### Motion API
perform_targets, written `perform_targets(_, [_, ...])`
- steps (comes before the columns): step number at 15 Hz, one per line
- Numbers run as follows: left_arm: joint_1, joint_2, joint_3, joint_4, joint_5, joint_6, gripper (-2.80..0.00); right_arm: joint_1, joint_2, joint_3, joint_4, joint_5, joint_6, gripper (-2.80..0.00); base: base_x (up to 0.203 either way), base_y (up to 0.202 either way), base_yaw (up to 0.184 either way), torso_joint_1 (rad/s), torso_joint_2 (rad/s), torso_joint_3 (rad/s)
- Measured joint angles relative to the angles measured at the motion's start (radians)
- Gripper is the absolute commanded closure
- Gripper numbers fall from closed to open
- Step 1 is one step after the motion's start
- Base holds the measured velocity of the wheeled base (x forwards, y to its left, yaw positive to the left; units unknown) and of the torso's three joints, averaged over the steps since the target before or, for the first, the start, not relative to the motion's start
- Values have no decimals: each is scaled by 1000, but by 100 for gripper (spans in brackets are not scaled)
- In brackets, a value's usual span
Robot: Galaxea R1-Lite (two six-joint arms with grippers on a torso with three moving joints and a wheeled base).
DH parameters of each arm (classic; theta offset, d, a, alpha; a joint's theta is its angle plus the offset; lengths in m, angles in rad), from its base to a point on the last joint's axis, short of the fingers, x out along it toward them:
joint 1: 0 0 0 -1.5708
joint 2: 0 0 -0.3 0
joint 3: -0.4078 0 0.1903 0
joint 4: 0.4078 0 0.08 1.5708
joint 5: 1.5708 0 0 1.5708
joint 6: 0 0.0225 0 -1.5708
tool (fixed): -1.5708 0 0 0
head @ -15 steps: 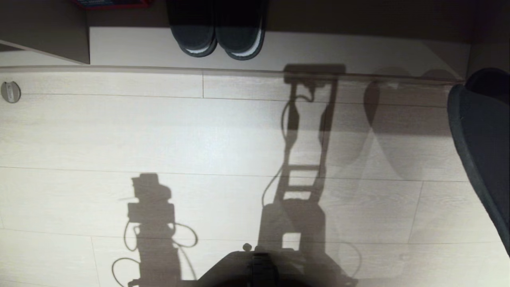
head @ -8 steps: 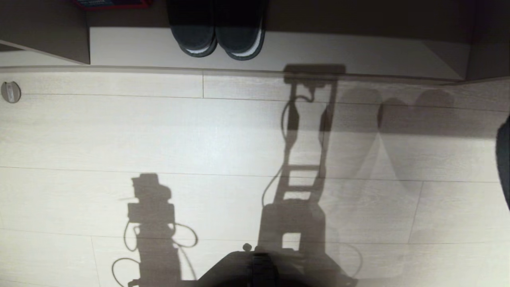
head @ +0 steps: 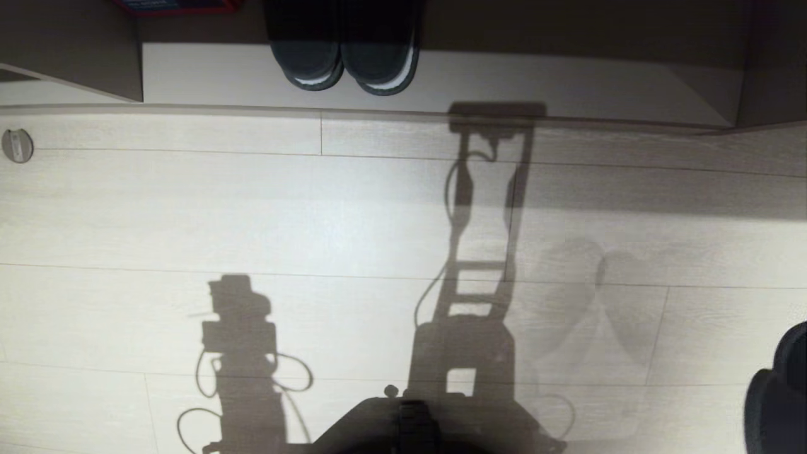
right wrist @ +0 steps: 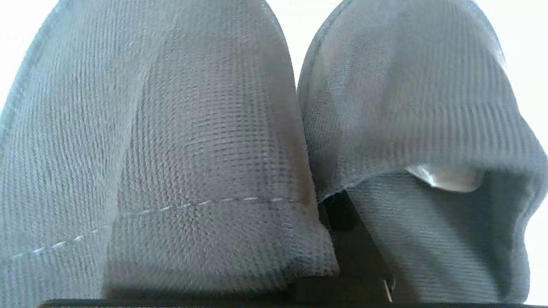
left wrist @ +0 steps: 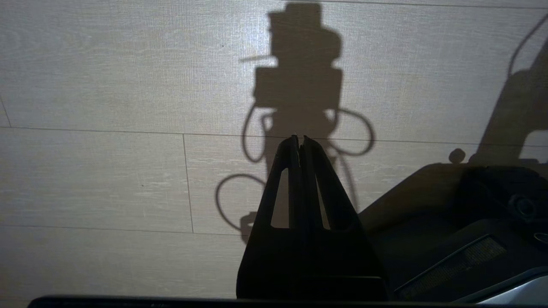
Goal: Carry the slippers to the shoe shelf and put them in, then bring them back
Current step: Place the slippers on the floor
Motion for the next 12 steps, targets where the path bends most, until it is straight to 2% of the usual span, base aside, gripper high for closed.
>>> perform_targets(6, [0,0,0,-1,0,2,0,-3,-60,77,14,-69,2,0,0,0,0,0,0,0])
perform_targets(12, [-1,0,0,-1,-1,-2,0,-4,-64,87,22,-77,15,0,0,0,0,2,1,54])
